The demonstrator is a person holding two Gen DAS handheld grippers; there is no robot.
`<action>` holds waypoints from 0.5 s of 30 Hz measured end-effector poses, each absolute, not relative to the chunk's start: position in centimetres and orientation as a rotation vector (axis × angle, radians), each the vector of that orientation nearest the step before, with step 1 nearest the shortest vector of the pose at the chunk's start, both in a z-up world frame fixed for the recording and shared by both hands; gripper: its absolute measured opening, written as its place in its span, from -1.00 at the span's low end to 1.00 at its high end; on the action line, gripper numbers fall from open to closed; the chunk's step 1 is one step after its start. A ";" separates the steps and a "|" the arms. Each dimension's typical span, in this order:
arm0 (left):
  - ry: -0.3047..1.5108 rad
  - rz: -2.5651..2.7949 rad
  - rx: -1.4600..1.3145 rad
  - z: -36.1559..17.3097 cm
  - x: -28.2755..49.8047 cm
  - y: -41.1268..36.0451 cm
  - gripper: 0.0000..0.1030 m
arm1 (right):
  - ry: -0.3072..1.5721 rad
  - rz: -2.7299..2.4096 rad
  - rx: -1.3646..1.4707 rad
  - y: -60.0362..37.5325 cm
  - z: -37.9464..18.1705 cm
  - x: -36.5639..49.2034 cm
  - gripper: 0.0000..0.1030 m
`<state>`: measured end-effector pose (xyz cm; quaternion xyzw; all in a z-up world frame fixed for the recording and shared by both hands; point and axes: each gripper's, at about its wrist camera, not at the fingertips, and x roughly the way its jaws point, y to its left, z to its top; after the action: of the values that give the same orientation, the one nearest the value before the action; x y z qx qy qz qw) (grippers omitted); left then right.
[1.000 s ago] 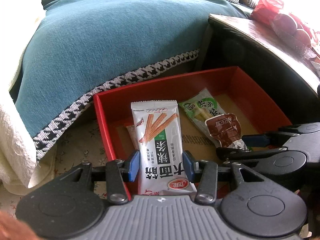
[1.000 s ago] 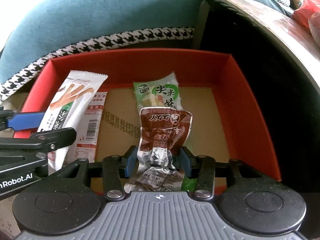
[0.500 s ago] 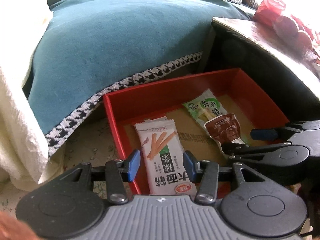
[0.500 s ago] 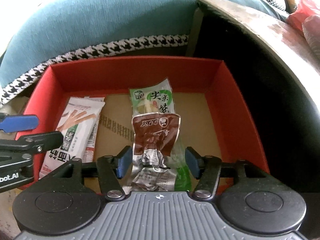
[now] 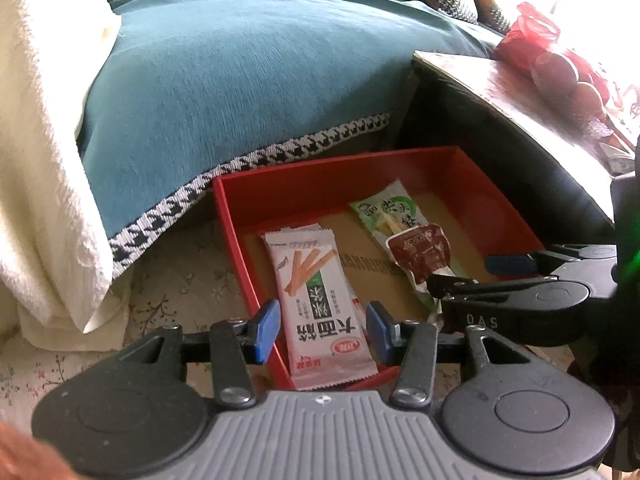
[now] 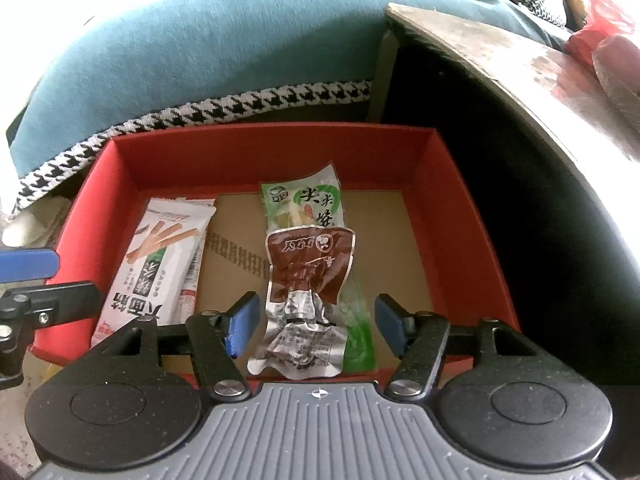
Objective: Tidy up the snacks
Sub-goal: 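Lower both packets into the red box and open both tools, then move both tools back out of the box toward the loose snacks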
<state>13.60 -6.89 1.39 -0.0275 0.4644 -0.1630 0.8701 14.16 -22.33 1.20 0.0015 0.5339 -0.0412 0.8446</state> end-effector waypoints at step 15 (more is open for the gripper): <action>1.008 -0.299 -0.079 0.8 12.2 -4.5 -0.17 | 1.139 -0.055 0.005 -22.0 2.0 12.9 0.40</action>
<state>12.22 -4.46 0.77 -0.0377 0.4809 -0.1425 0.8643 12.94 -21.99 1.98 0.0022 0.5391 -0.0258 0.8418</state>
